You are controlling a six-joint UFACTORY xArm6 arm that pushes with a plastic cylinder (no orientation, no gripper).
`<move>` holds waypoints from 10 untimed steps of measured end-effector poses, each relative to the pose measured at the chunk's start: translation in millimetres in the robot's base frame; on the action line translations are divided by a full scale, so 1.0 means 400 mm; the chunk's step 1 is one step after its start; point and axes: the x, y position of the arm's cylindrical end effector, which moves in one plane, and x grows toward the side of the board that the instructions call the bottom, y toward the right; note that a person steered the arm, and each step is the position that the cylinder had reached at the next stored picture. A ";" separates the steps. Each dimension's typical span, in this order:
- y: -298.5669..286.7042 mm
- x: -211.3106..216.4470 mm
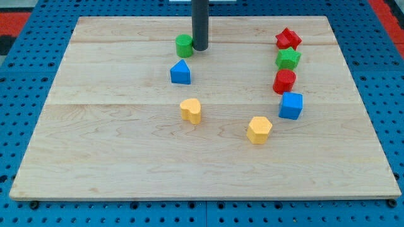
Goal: Push the red cube close to the green circle
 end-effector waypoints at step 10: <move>0.351 -0.228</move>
